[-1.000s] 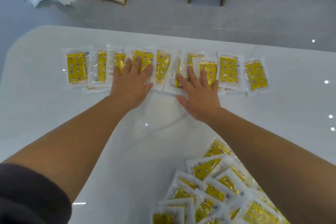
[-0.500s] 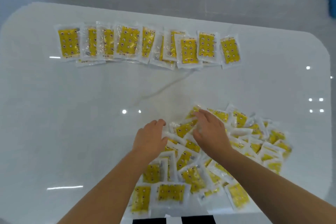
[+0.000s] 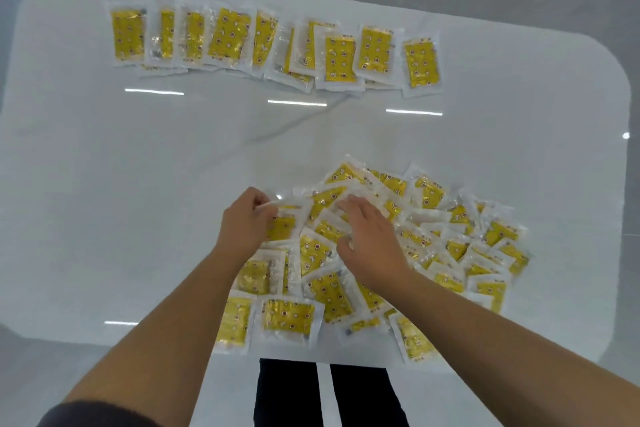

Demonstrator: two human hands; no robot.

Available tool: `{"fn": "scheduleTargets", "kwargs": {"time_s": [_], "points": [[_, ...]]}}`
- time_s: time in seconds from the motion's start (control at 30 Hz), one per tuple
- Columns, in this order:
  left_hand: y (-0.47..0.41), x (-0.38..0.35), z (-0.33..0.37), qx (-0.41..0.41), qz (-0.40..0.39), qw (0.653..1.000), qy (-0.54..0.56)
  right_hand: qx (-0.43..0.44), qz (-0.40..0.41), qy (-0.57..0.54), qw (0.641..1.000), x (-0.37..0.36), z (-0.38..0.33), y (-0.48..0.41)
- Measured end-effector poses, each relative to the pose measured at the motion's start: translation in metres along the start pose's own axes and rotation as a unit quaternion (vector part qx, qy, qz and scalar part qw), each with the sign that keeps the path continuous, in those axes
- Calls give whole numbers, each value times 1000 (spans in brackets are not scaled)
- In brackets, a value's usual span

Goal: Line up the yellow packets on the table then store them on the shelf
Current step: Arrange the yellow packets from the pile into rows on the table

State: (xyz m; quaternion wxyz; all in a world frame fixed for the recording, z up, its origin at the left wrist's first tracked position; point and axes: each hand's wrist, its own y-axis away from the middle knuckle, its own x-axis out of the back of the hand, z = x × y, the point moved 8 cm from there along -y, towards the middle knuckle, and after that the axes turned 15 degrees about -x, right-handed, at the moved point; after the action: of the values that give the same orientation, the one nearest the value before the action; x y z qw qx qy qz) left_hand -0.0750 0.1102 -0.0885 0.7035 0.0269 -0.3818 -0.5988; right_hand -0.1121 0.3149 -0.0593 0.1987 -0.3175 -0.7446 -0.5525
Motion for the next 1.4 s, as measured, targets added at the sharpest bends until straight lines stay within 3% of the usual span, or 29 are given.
{"fn": "scheduleTargets", "kwargs": {"time_s": [0.1, 0.2, 0.23, 0.33, 0.4, 0.5, 0.63, 0.77, 0.97, 1.2, 1.3, 1.4], "points": [[3, 30, 23, -47, 71, 995, 42, 15, -48, -137, 989, -2, -18, 2], [6, 36, 37, -59, 52, 990, 114, -45, -118, -305, 944, -11, -36, -7], [9, 32, 37, -53, 24, 989, 137, -64, -124, -332, 933, -13, -39, -11], [23, 20, 14, -7, -16, 988, 150, -97, -128, -284, 945, -24, -39, -11], [34, 20, -20, 28, -11, 996, 82, -113, -133, -271, 947, -33, -29, -4], [48, 16, -60, -6, -87, 987, -137, -165, -118, -259, 944, -51, -6, 5], [52, -10, -67, -99, -179, 945, -255, -231, -92, -227, 942, -77, 15, 8], [41, -22, -62, -149, -173, 916, -329, -239, -52, -232, 941, -85, 16, 9], [24, -23, -82, -15, -184, 974, -133, -231, -27, -258, 938, -90, 10, 6], [0, 41, -69, 18, -105, 989, 106, -241, -113, -504, 822, -79, 3, 4], [-22, 61, -42, 2, -105, 986, 128, -238, -166, -567, 771, -62, -5, -7], [-45, 69, 0, -28, -96, 988, 118, -219, -173, -592, 756, -26, -11, -24]]}}
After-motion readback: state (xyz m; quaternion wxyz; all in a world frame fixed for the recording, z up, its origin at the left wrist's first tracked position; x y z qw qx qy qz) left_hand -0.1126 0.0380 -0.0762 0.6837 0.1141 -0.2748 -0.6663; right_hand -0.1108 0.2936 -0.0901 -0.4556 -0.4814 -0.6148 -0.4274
